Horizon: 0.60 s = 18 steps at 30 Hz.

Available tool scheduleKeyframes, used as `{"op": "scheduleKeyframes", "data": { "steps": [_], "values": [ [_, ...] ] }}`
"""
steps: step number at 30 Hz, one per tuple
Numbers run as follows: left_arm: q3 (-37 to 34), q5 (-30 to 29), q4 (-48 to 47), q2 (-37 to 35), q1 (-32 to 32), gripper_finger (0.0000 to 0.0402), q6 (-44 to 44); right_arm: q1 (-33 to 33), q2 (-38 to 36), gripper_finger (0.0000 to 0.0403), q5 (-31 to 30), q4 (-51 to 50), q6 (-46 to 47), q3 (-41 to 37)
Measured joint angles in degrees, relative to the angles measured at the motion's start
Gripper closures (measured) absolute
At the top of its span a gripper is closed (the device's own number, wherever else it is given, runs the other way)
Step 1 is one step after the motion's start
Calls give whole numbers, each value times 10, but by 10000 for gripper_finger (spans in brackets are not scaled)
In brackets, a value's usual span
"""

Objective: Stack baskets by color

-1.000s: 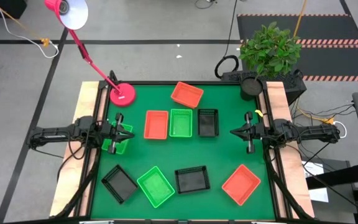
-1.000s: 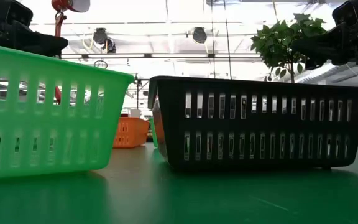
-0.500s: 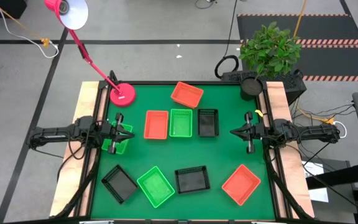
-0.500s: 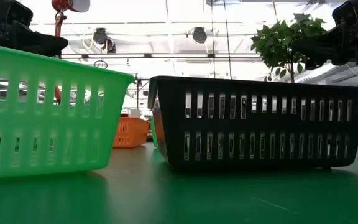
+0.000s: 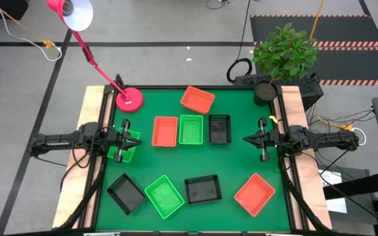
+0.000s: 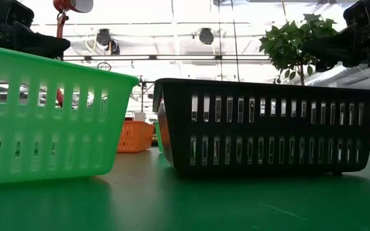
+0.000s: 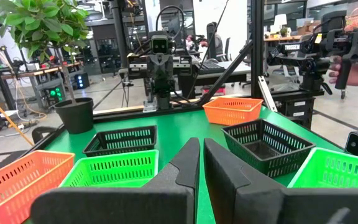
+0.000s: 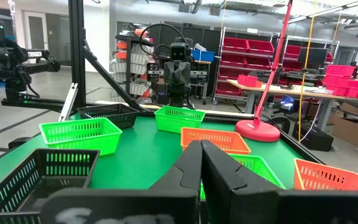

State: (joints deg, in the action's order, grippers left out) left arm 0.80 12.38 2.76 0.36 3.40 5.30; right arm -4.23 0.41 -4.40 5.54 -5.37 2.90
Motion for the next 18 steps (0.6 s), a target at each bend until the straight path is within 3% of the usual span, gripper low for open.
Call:
{"op": "scheduleKeyframes", "data": {
  "steps": [18],
  "values": [
    [0, 0, 0, 0, 0, 376, 0, 0, 0, 403, 0, 44, 16, 3]
  ]
}}
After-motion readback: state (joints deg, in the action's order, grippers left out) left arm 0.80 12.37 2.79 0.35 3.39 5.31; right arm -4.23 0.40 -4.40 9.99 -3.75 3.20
